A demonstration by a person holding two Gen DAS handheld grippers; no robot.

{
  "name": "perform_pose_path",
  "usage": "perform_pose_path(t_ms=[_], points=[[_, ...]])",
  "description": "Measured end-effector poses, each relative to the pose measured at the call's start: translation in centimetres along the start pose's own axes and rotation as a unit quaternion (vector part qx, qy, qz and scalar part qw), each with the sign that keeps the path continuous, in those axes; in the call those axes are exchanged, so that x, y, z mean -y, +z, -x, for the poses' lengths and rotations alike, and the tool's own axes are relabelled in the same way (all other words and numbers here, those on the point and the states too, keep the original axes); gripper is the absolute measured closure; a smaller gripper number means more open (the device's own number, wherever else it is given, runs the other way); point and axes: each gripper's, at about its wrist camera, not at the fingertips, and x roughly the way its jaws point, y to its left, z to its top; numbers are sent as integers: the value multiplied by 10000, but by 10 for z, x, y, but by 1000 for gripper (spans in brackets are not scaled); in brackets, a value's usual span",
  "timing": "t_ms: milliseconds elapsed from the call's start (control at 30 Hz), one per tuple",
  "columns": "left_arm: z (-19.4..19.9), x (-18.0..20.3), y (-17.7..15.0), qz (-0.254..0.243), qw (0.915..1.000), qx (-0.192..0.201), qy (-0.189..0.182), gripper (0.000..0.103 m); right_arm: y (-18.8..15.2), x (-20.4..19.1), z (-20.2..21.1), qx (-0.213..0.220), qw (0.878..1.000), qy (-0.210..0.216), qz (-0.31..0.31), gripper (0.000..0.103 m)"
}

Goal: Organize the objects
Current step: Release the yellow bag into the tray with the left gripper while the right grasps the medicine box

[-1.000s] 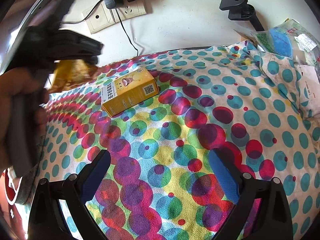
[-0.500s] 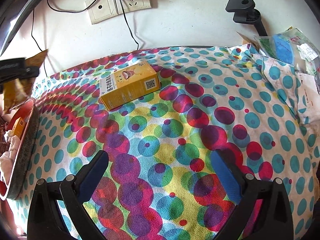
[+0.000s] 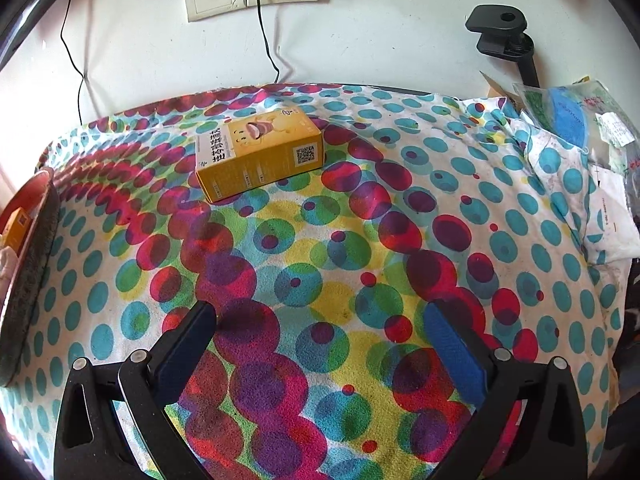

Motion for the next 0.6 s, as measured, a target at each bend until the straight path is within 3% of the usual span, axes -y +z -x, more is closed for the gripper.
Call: perform_pose_path(t_ms=[333,600], points=[[-5,-74,-26,275,9991,-284,122,40,0,-1,-1,-12,10000,-30,40,0],[5,-89,-37,358,9990,-235,-136,40,-1,-3,-2,-8,10000,-9,62,0]])
